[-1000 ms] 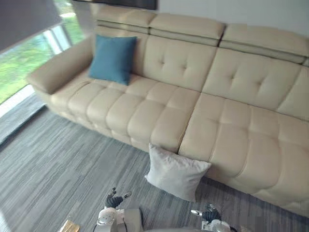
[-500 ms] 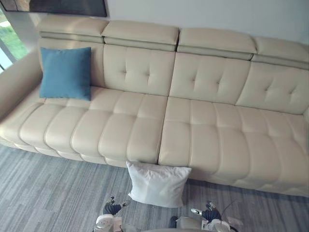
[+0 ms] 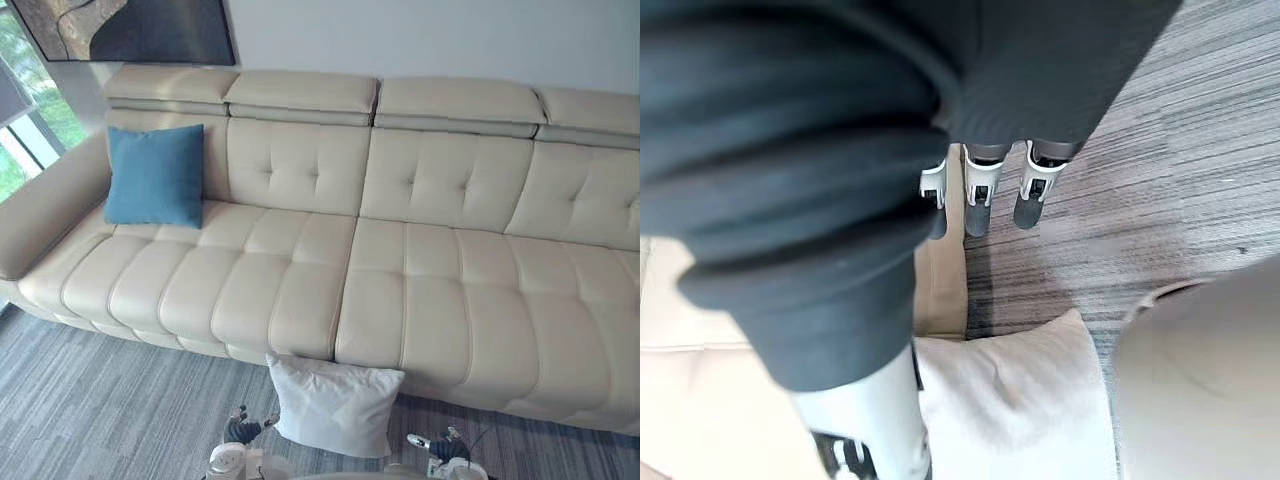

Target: Pick up cushions and gather them together orderly.

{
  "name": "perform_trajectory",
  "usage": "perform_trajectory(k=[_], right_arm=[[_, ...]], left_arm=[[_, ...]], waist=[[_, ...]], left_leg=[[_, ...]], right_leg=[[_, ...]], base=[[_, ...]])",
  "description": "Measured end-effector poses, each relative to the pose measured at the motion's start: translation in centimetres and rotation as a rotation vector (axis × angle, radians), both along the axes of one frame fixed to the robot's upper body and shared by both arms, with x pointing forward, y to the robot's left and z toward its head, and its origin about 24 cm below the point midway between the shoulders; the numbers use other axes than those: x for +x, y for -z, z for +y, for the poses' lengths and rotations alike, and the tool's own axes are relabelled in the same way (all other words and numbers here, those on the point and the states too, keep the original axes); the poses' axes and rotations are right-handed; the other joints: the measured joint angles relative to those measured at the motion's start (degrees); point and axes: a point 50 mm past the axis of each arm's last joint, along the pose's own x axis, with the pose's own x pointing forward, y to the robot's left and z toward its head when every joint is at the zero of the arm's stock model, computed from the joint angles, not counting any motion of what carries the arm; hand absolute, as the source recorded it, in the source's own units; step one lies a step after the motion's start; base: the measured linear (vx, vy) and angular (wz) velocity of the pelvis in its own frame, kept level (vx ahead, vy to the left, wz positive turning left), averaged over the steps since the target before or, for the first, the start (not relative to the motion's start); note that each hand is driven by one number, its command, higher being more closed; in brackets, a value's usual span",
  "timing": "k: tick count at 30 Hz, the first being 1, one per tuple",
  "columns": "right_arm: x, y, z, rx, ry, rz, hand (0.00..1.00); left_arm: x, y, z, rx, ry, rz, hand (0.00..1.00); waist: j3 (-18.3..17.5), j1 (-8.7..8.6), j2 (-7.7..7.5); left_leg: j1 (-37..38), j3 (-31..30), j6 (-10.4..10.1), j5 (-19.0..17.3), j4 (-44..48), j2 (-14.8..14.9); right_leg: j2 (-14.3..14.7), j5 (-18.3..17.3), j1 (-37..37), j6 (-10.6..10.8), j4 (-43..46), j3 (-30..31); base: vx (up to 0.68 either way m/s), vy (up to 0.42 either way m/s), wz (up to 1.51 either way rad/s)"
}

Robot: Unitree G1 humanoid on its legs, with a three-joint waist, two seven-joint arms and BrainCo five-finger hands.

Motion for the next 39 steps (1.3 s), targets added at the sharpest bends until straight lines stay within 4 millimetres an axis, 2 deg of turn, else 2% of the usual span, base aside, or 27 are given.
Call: perform_trajectory(k=[3,5,6,9,10,13,16,18,20,21,24,25,28,29,32,33,34,35,36,39], right_arm=[[0.4,-0.1,0.3,0.005,0.004,-0.010,0.00],[1.2,-0.3,0.2,0.006,0.014,-0.033,0.00],[1.8,-0.5,-0.1,-0.005,0.022,-0.048,0.00],[4.9,-1.8,-1.1,-0.039,0.050,-0.131,0.00],[7.1,-2.9,-1.7,-0.057,0.066,-0.203,0.00],[10.8,-5.6,-2.5,-0.084,0.122,-0.357,0.00],[13.6,-7.9,-3.3,-0.100,0.165,-0.459,0.00],[16.7,-10.9,-4.1,-0.105,0.233,-0.583,0.00],[19.7,-14.1,-4.2,-0.106,0.246,-0.696,0.00],[20.4,-15.0,-4.3,-0.105,0.251,-0.726,0.00],[24.1,-20.7,-4.3,-0.114,0.260,-0.907,0.00],[24.5,-21.4,-4.2,-0.113,0.259,-0.927,0.00],[27.2,-26.5,-2.6,-0.096,0.231,-1.066,0.00],[27.5,-27.3,-2.2,-0.096,0.221,-1.087,0.00],[29.0,-30.9,0.4,-0.063,0.161,-1.190,0.00],[29.2,-31.5,0.9,-0.053,0.153,-1.208,0.00],[29.5,-32.4,1.9,-0.035,0.143,-1.234,1.00],[29.5,-32.7,2.3,-0.026,0.141,-1.242,1.00],[29.7,-33.2,3.2,-0.012,0.130,-1.253,1.00],[29.7,-33.1,4.1,0.022,0.143,-1.248,1.00]], left_arm=[[0.0,-0.1,0.6,0.018,-0.004,-0.001,0.00],[0.7,-0.3,0.7,0.025,-0.003,-0.020,0.00],[1.7,-0.7,0.6,0.029,-0.010,-0.052,0.00],[4.6,-2.0,0.5,0.028,-0.044,-0.146,0.00],[6.4,-3.1,0.6,0.032,-0.069,-0.211,0.00],[9.5,-5.1,1.3,0.054,-0.115,-0.321,0.00],[12.4,-7.5,2.3,0.086,-0.148,-0.428,0.00],[15.8,-10.9,3.6,0.110,-0.199,-0.559,0.00],[18.7,-14.4,4.8,0.123,-0.239,-0.674,0.00],[19.3,-15.3,5.0,0.123,-0.257,-0.704,0.00],[22.5,-20.4,5.8,0.149,-0.279,-0.853,0.00],[22.8,-21.0,5.8,0.146,-0.279,-0.870,0.00],[25.3,-25.5,4.3,0.139,-0.245,-0.992,0.00],[25.7,-26.2,3.9,0.142,-0.229,-1.009,0.00],[27.2,-29.5,0.9,0.156,-0.137,-1.108,0.00],[27.4,-30.0,0.3,0.155,-0.121,-1.122,0.00],[27.7,-30.8,-0.7,0.153,-0.103,-1.147,0.00],[27.8,-31.2,-1.2,0.150,-0.094,-1.157,0.00],[27.9,-31.7,-2.2,0.142,-0.084,-1.175,1.00],[28.1,-32.5,-4.0,0.124,-0.062,-1.206,1.00]], waist=[[0.5,0.14,-0.63],[1.4,0.07,-0.99],[2.9,0.09,-1.25],[8.1,0.06,-0.02],[10.7,0.15,0.24],[15.1,0.15,-0.11],[17.0,0.11,-0.68],[19.3,0.04,-0.93],[22.3,-0.10,-1.24],[22.5,-0.13,-1.23],[23.7,-0.60,-0.99],[24.0,-0.68,-1.02],[24.4,-1.12,-0.99],[24.4,-1.14,-0.97],[24.4,-1.22,-0.94],[24.4,-1.22,-0.94],[24.4,-1.22,-0.94],[24.4,-1.22,-0.94],[24.5,-1.25,-0.76],[24.6,-1.50,-0.45]], left_leg=[[-0.2,1.8,0.8,-0.4,0.6,-1.8],[-3.5,2.0,1.5,-1.0,3.3,-2.2],[-7.0,1.2,2.3,-1.7,7.4,-2.1],[-17.3,-0.5,2.6,-5.0,17.2,-1.4],[-24.0,-1.3,2.6,-6.8,23.0,-0.8],[-32.4,-2.7,2.5,-8.4,30.1,0.1],[-39.3,-3.7,2.7,-8.6,33.5,0.4],[-47.0,-4.7,2.8,-8.5,37.0,0.7],[-51.1,-4.9,2.8,-8.0,38.6,1.0],[-52.7,-5.0,2.8,-7.7,39.0,1.0],[-60.6,-5.5,2.2,-6.6,41.2,1.1],[-61.3,-5.6,2.2,-6.5,41.3,1.0],[-65.9,-6.2,1.9,-5.6,41.4,1.0],[-66.4,-6.2,1.9,-5.5,41.4,0.9],[-68.8,-6.5,1.5,-4.8,41.1,0.9],[-69.1,-6.5,1.5,-4.7,40.9,0.9],[-69.4,-6.5,1.5,-4.4,40.5,0.8],[-69.6,-6.5,1.5,-4.3,40.3,0.7],[-69.8,-6.6,1.4,-4.1,40.2,0.7],[-70.1,-7.4,1.3,-4.1,40.2,0.7]], right_leg=[[-1.5,-0.9,-2.4,1.3,2.9,2.6],[-2.0,-1.4,-6.3,1.6,6.2,3.9],[-2.3,-1.7,-9.3,1.6,9.0,4.3],[-2.4,-4.1,-18.1,1.3,16.5,4.6],[-2.5,-5.6,-24.8,1.2,22.2,4.9],[-2.3,-7.1,-32.8,0.9,28.8,4.9],[-2.2,-7.1,-39.3,0.5,32.1,4.7],[-2.1,-6.9,-46.7,-0.1,35.4,4.6],[-2.0,-6.5,-50.9,-0.7,37.2,4.7],[-2.0,-6.4,-52.6,-0.7,37.7,4.7],[-2.2,-6.0,-60.6,-1.2,40.5,4.6],[-2.2,-6.0,-61.2,-1.2,40.6,4.6],[-2.2,-5.6,-65.9,-1.6,41.1,4.3],[-2.2,-5.5,-66.4,-1.6,41.2,4.3],[-2.2,-5.4,-68.9,-1.7,41.3,4.1],[-2.2,-5.4,-69.3,-1.7,41.3,4.0],[-2.2,-5.3,-69.7,-1.6,41.1,4.0],[-2.2,-5.2,-69.9,-1.6,41.0,4.0],[-2.2,-5.2,-70.1,-1.7,40.9,3.9],[-2.0,-5.2,-70.1,-1.7,40.8,3.5]], base=[[0.01,0.144,-0.32],[-0.05,0.072,-0.10],[-0.10,0.025,0.10],[-0.20,0.005,0.11],[-0.31,-0.036,0.09],[-0.24,-0.052,0.05],[-0.15,-0.043,0.06],[-0.15,-0.036,0.02],[-0.12,-0.034,-0.02],[-0.08,-0.048,0.04],[-0.05,-0.056,0.04],[-0.02,-0.045,0.04],[-0.01,-0.055,0.05],[-0.01,-0.060,0.03],[-0.01,-0.046,0.03],[-0.02,-0.045,0.05],[-0.01,-0.036,0.05],[0.00,-0.029,0.04],[0.00,-0.020,0.03],[0.00,0.000,0.00]])
